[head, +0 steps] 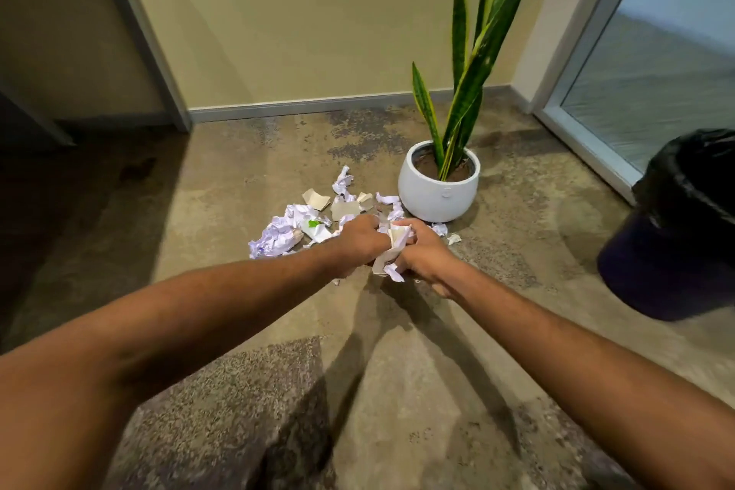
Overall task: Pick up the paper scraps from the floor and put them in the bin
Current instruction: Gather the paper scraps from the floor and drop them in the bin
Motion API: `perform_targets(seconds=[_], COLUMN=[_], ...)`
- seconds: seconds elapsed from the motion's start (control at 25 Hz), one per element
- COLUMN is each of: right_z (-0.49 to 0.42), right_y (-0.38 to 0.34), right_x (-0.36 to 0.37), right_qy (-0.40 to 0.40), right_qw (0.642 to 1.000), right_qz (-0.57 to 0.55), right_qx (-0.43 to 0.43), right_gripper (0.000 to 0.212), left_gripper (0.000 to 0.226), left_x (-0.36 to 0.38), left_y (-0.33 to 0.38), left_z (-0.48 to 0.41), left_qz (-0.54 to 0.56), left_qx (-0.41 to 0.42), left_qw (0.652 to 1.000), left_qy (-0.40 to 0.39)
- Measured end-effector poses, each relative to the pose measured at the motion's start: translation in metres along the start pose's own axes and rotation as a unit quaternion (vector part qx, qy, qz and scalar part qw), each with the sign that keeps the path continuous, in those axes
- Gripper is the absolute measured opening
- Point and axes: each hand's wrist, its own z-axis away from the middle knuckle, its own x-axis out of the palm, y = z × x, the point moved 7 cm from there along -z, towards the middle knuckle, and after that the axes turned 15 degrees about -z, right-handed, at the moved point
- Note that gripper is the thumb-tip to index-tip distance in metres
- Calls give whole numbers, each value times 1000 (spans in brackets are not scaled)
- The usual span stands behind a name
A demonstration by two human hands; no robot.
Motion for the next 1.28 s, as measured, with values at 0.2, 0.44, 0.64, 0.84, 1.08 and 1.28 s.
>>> perform_targets(seconds=[0.2,0.44,0.64,0.84,1.08,1.28], right_z=[27,93,119,108,88,84], right_y=[-96,-188,-214,-192,-140,-123], right_x=[-122,-265,-381,-460,-525,-549], right_qy=[38,52,118,157,229,278], right_qw=[997,987,984,986,969,951], right_qz=[24,135,114,15,-77,-124], right_qx=[-56,-73,-71,-55,52,54], right_gripper=[69,51,66,57,29,30], left_gripper=[22,32,37,35,33,49], left_x=[27,91,145,203,255,272], left_y=[147,320,432,486,507,504], left_z=[-28,-31,-25,-36,-41,-35], left_qz=[32,156,215,230,301,293], left_qx=[44,86,92,69,42,41], left_qw=[998,984,971,969,948,940], left_qy=[33,-21,-44,-58,-90,-167])
